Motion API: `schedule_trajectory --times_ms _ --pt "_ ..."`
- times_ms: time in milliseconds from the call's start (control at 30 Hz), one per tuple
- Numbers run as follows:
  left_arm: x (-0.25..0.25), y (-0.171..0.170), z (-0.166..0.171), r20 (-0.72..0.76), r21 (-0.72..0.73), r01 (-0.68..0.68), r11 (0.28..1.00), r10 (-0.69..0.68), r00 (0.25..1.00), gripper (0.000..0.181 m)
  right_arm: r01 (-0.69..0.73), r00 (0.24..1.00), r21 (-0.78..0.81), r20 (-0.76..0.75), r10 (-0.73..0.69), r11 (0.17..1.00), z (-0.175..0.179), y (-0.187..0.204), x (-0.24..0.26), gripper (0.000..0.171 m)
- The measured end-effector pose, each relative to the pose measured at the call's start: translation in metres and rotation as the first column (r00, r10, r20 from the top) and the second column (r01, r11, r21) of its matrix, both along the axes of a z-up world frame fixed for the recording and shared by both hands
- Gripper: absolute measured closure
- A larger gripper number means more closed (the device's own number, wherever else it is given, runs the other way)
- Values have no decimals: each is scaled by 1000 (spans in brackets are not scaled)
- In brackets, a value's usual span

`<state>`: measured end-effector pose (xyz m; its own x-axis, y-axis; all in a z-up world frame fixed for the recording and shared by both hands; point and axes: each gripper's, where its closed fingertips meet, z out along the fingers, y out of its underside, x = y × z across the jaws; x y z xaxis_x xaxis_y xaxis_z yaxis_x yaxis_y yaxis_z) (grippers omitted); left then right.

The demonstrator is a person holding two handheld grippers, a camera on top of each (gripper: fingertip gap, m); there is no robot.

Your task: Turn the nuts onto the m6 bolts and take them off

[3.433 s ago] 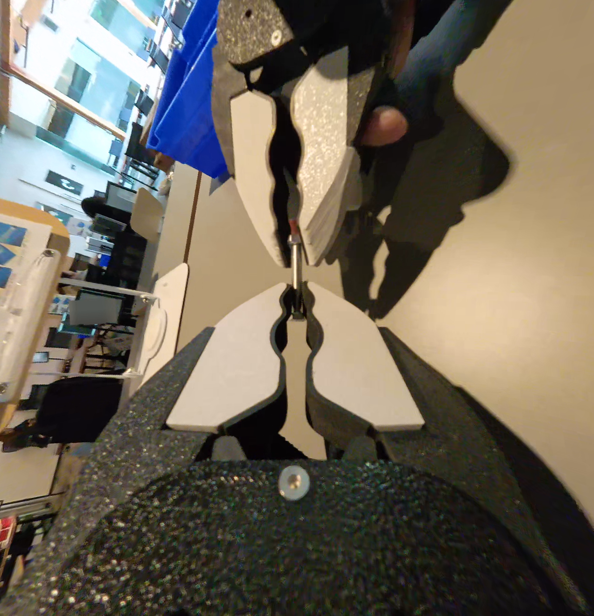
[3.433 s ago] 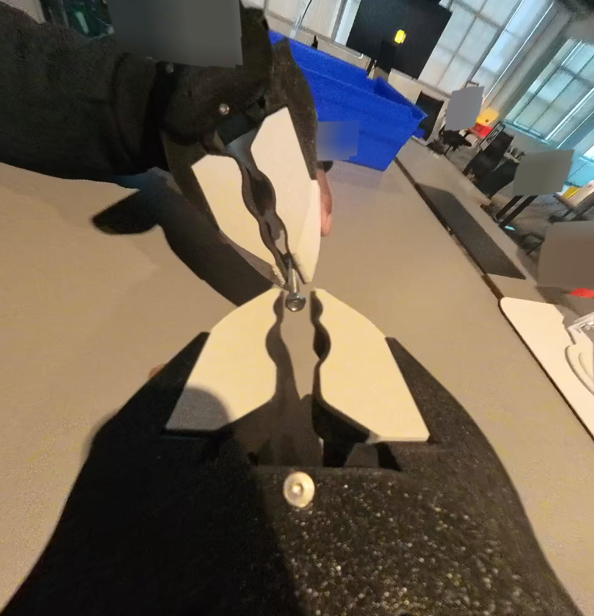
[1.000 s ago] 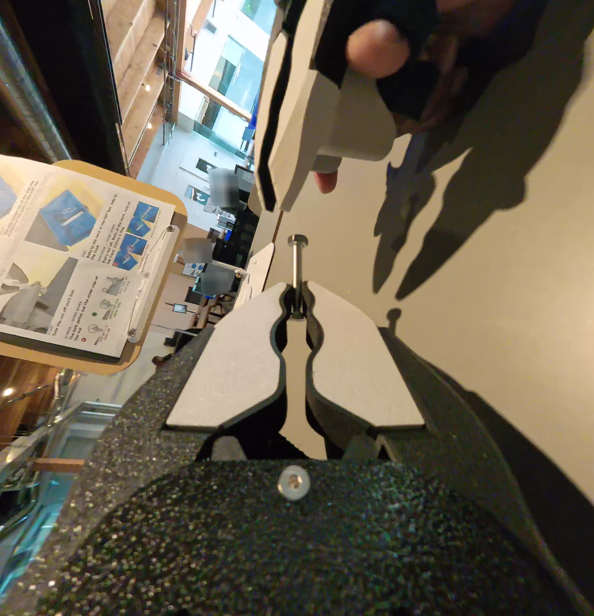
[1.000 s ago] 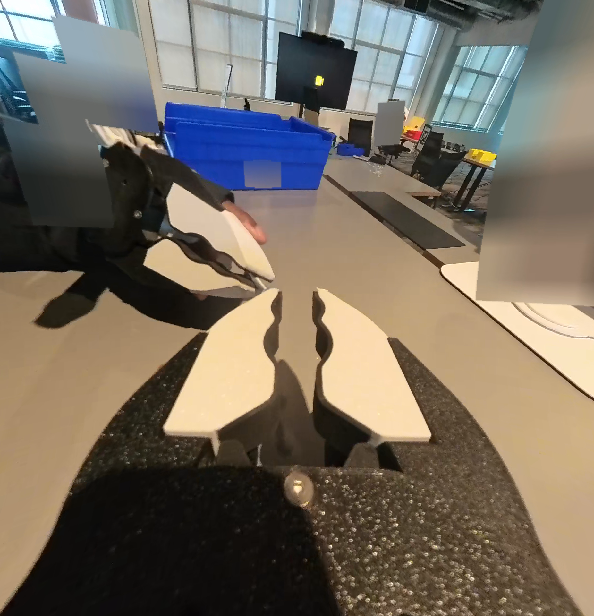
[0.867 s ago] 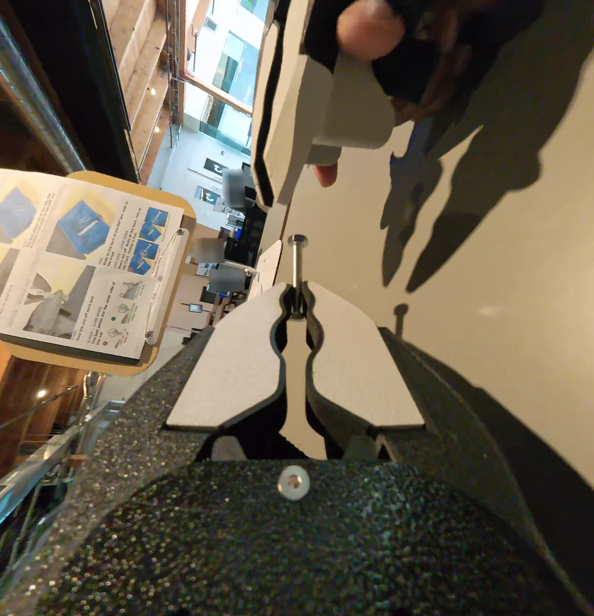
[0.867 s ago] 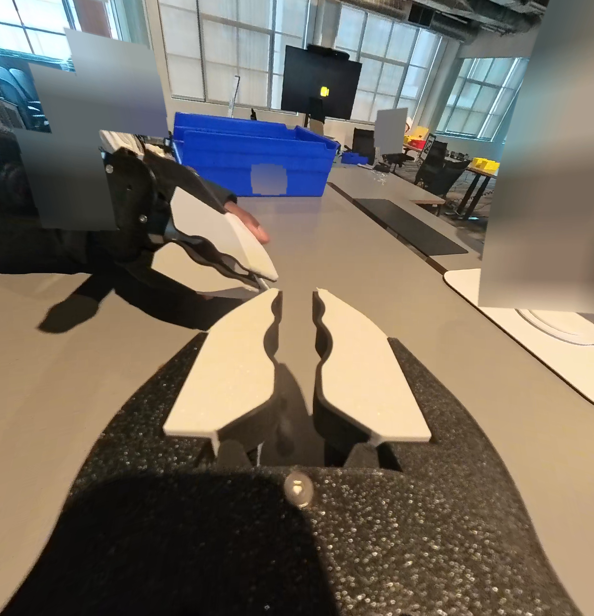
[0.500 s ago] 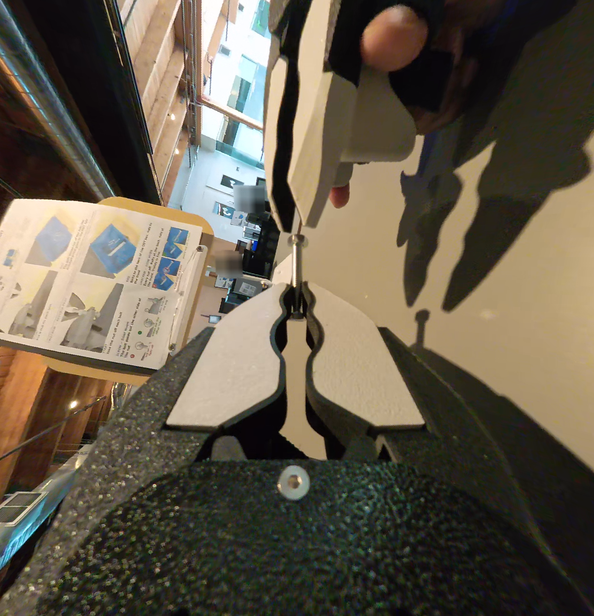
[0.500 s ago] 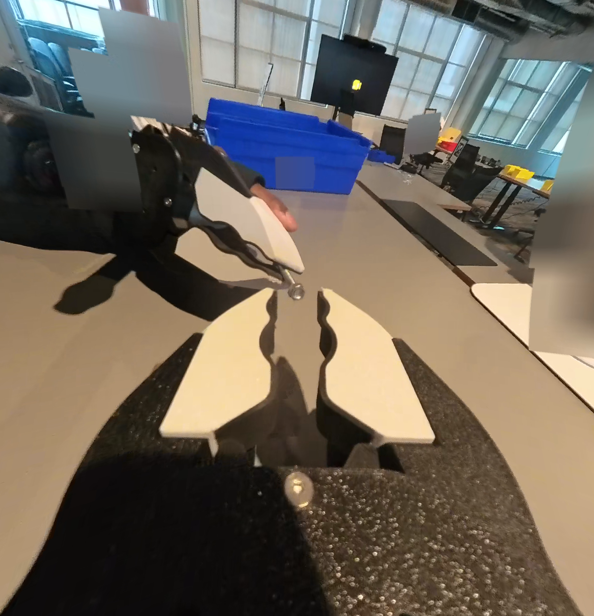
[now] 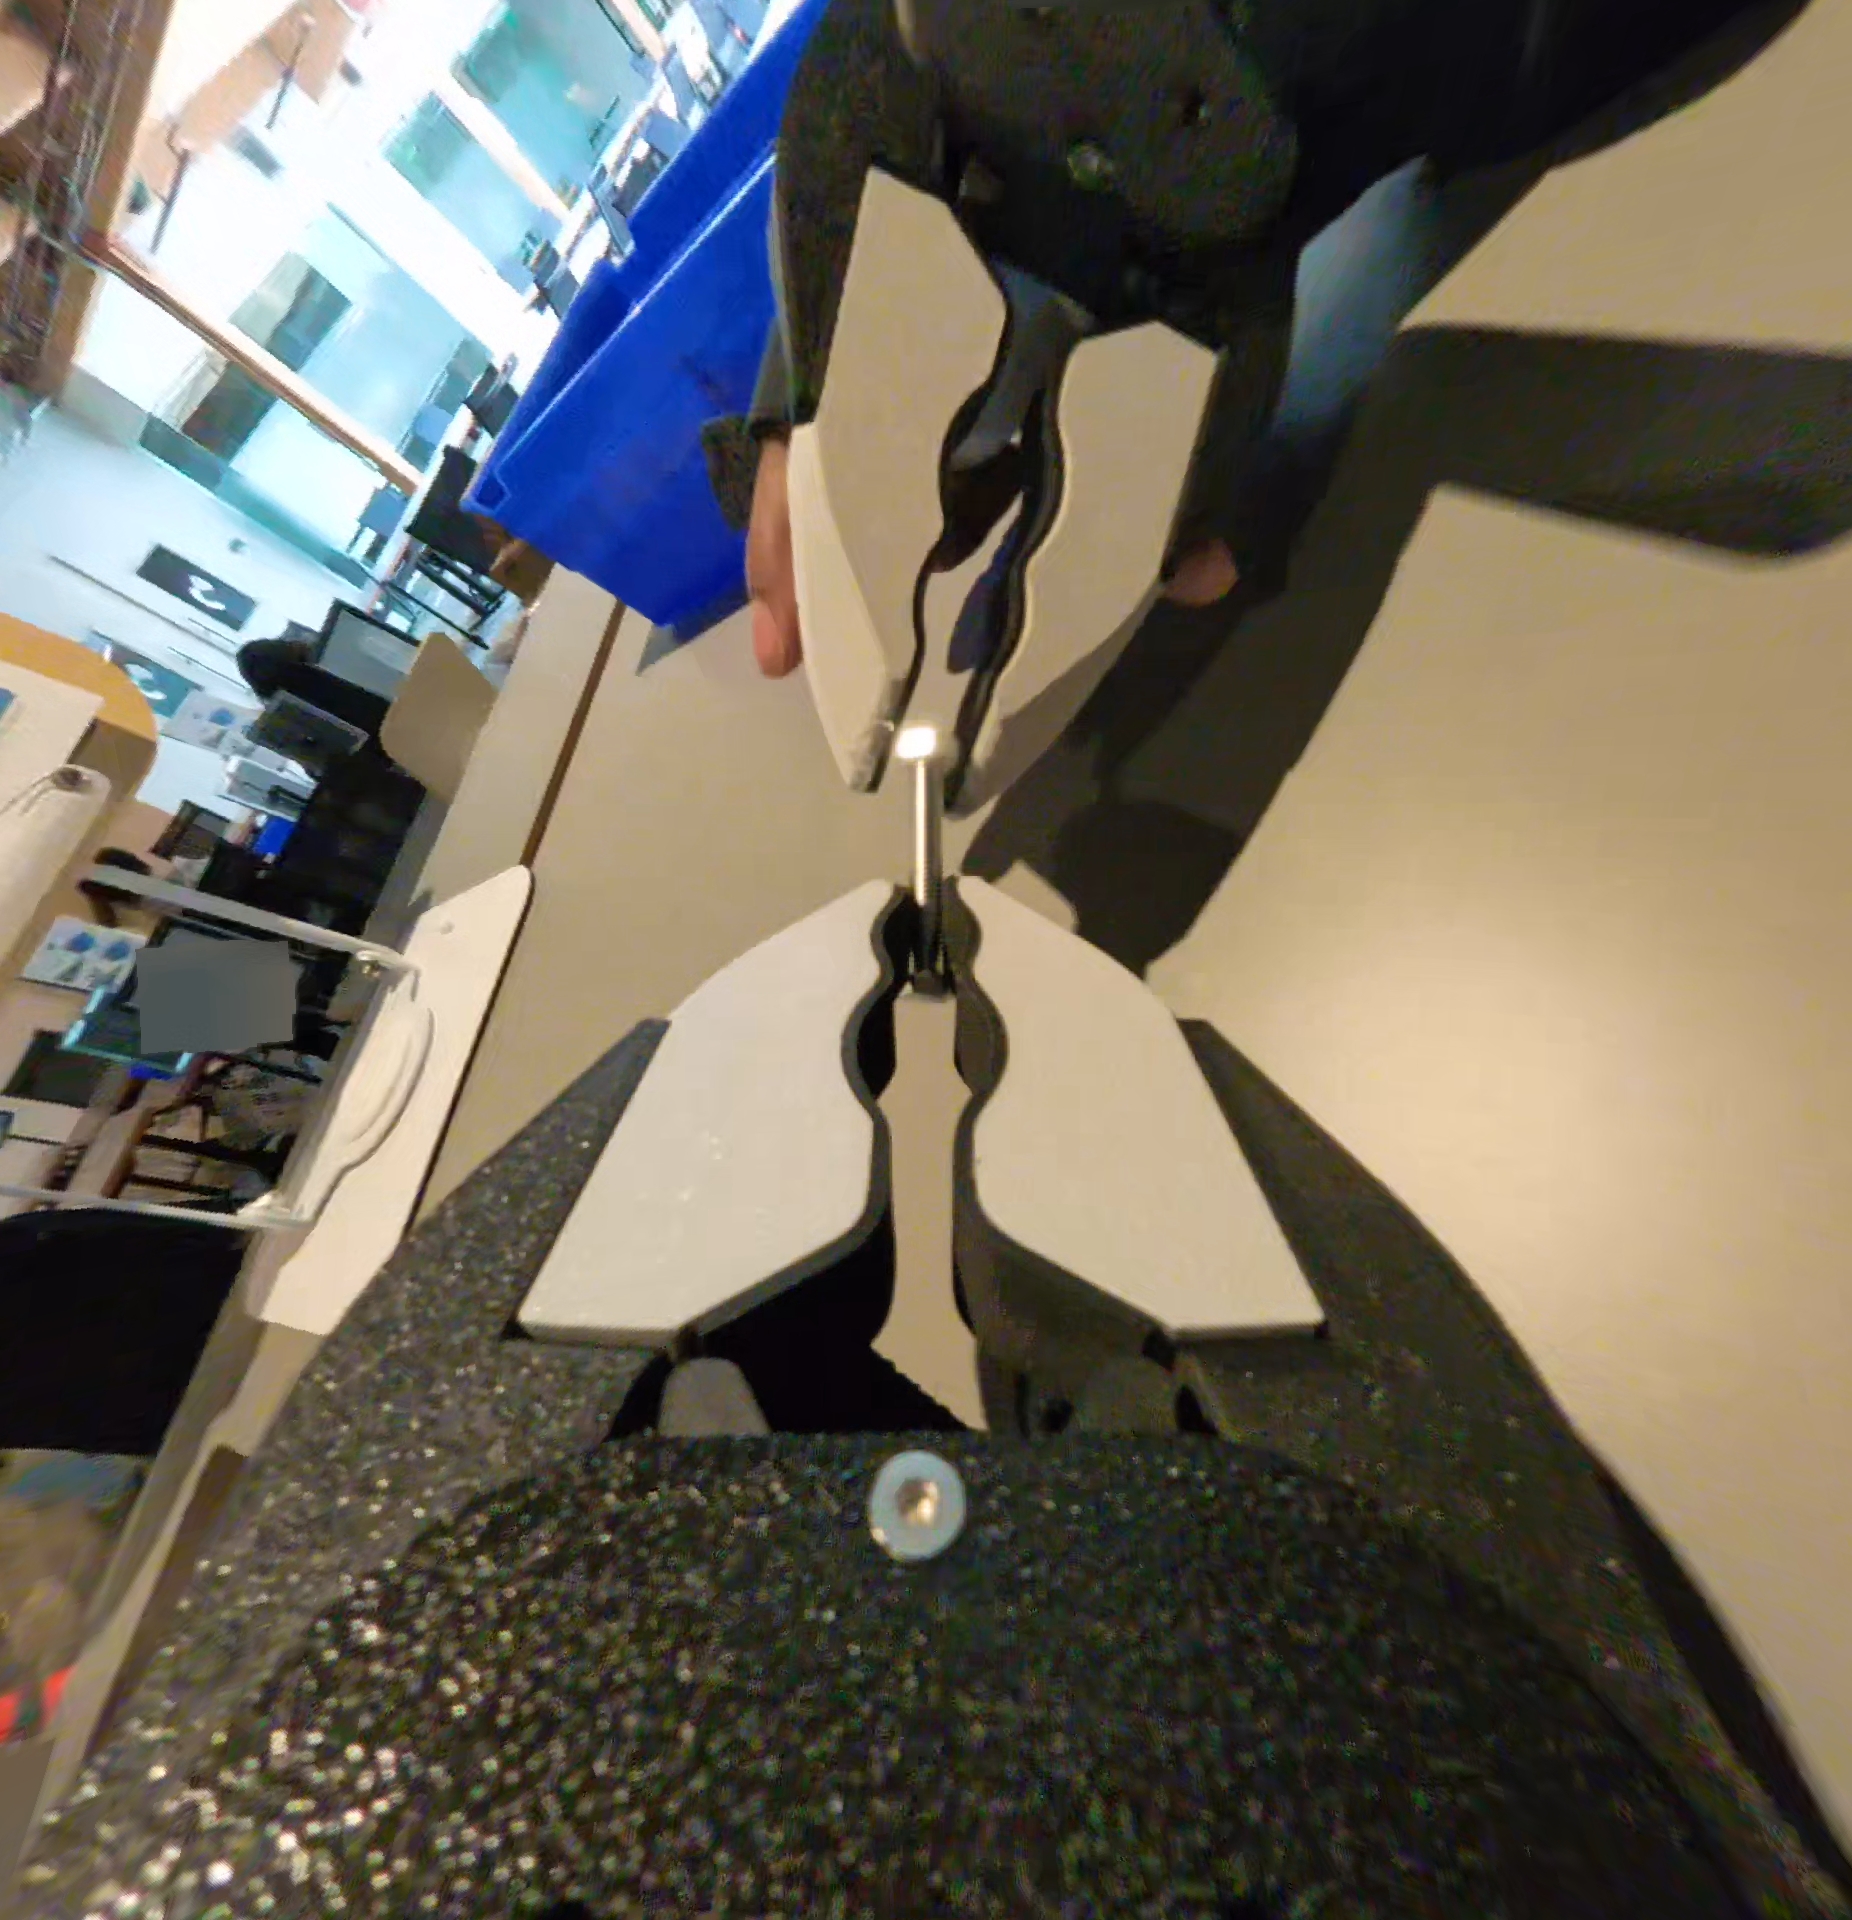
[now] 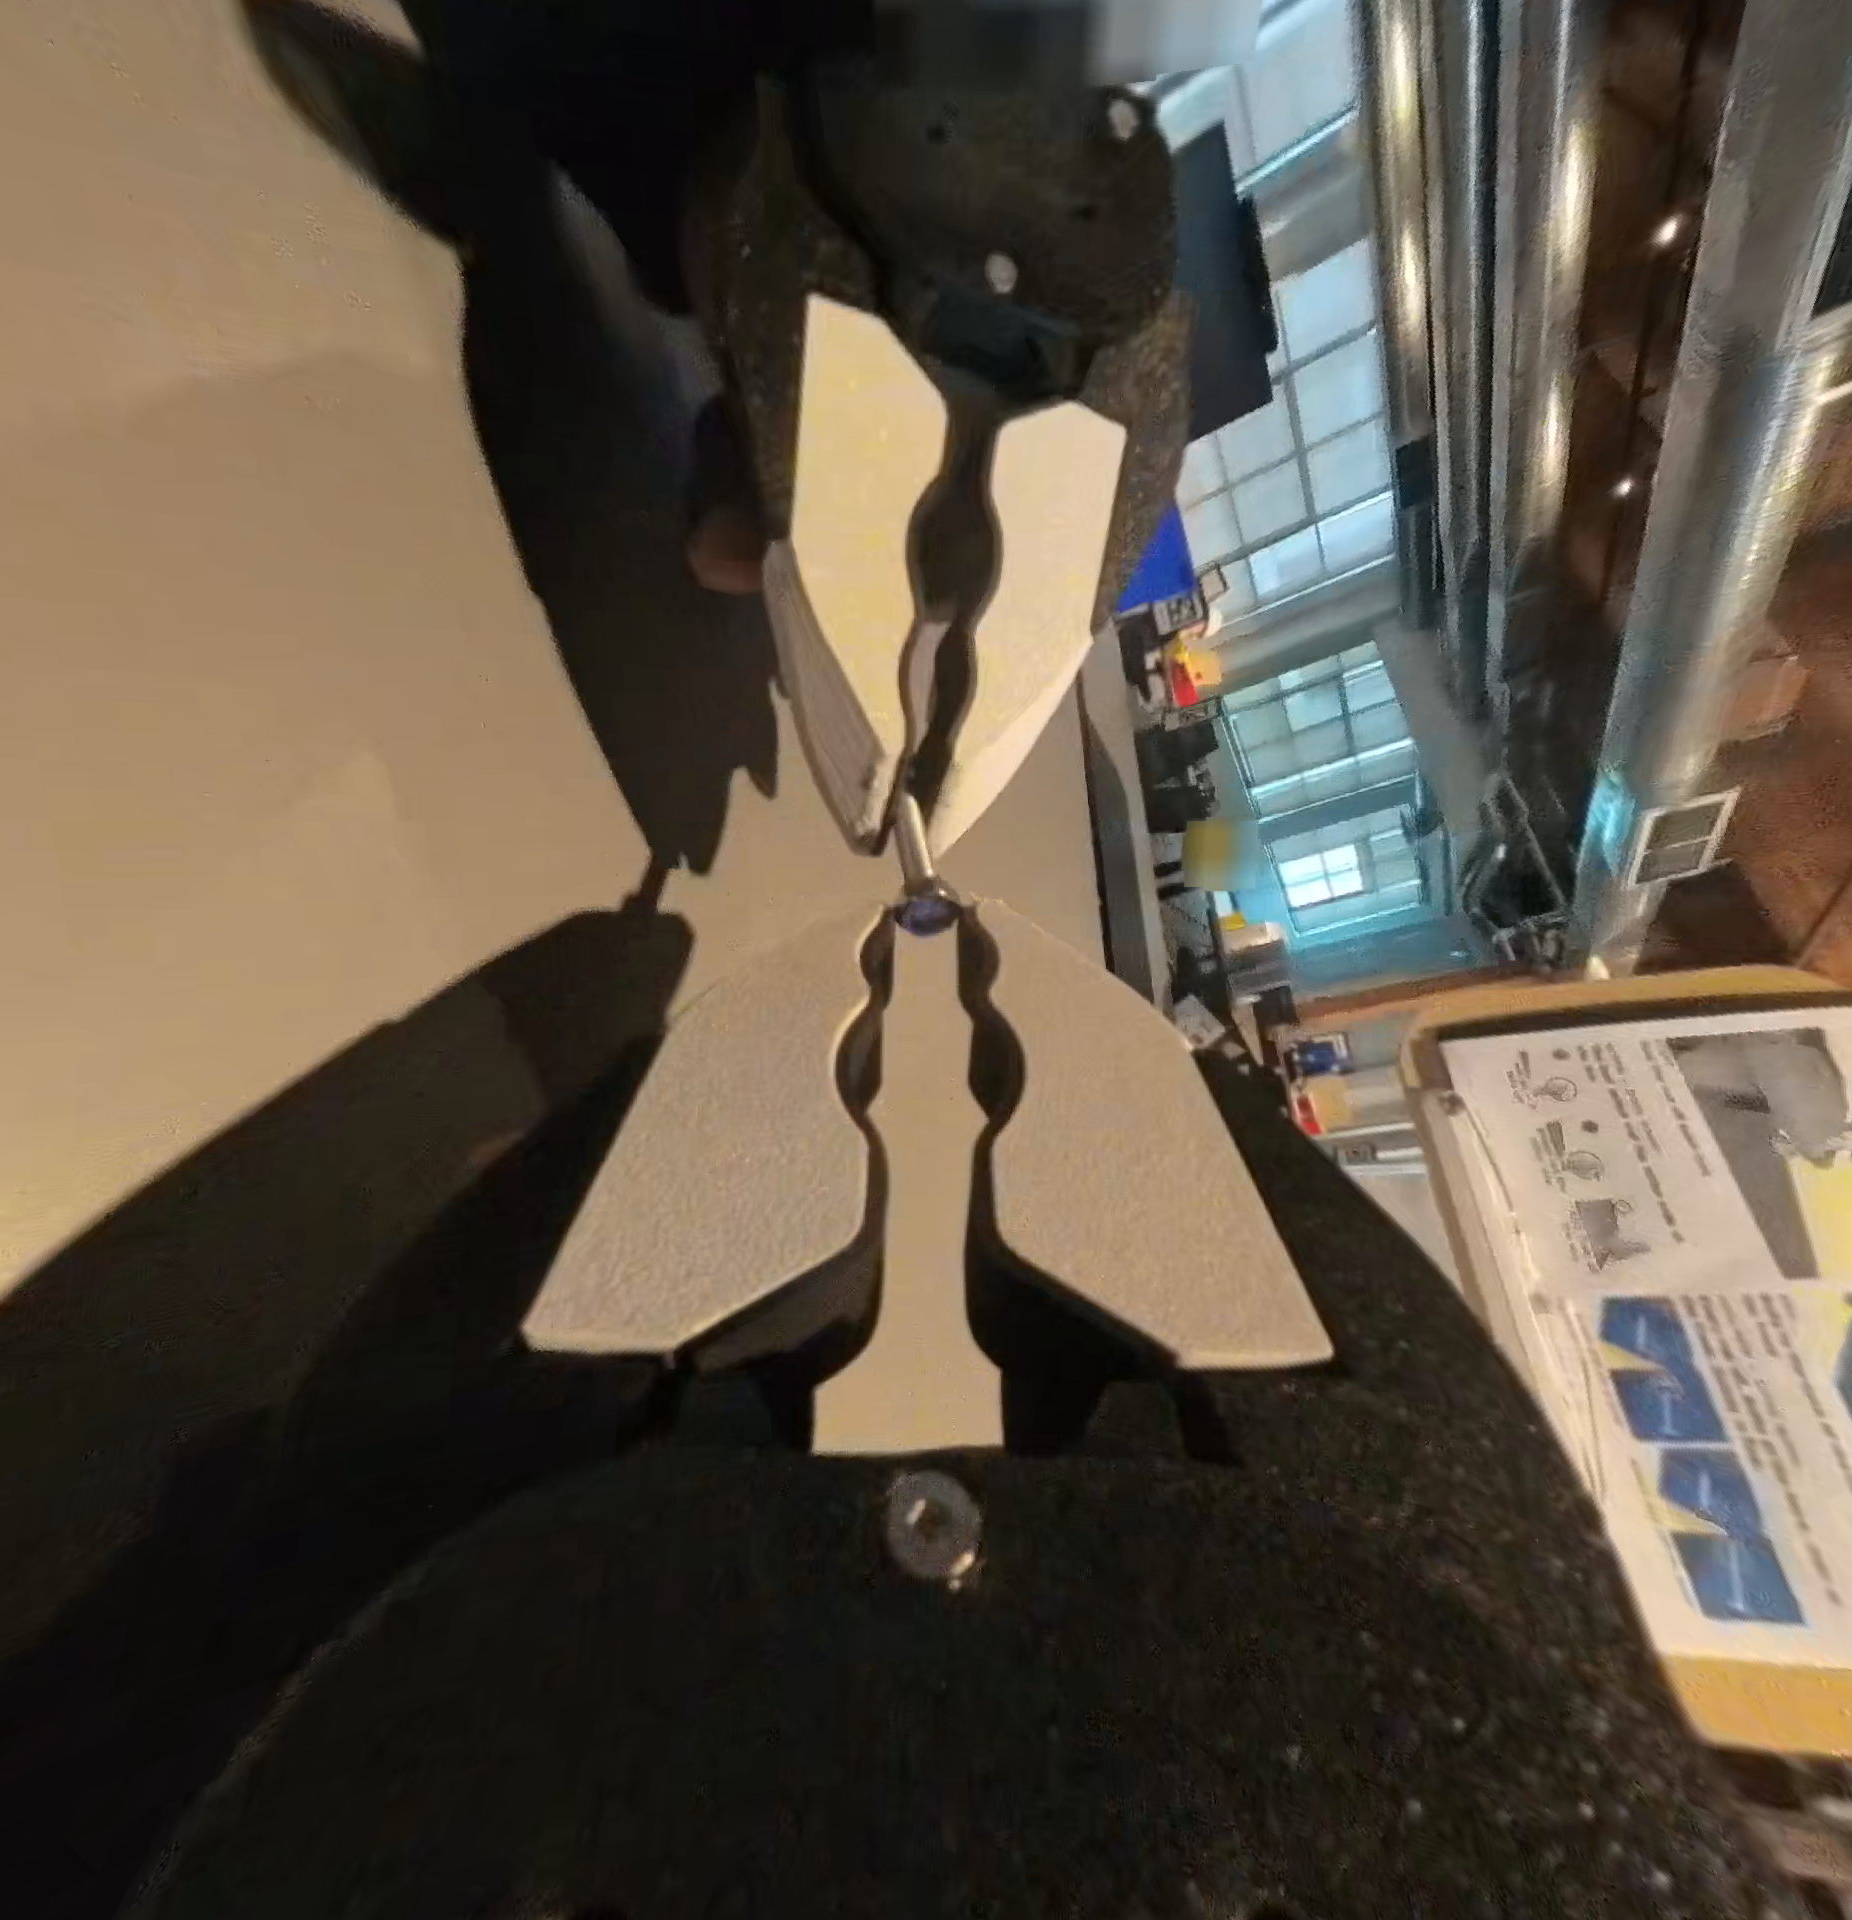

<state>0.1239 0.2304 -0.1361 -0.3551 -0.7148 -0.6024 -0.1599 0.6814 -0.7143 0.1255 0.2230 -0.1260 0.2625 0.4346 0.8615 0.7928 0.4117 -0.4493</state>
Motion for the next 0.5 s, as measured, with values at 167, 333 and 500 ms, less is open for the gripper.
schedule_trajectory --times_ms 167,333,500 --pt "3 11 10 85 52 -64 997 60 995 176 -12 944 -262 -322 -76 965 10 5 1 132" --pt "5 15 12 139 251 -116 961 83 987 175 -113 860 -473 -487 -153 874 10 4 -2 133" --pt "4 11 11 131 305 -99 947 61 989 175 -44 907 -446 -394 -151 894 2 6 -2 161"
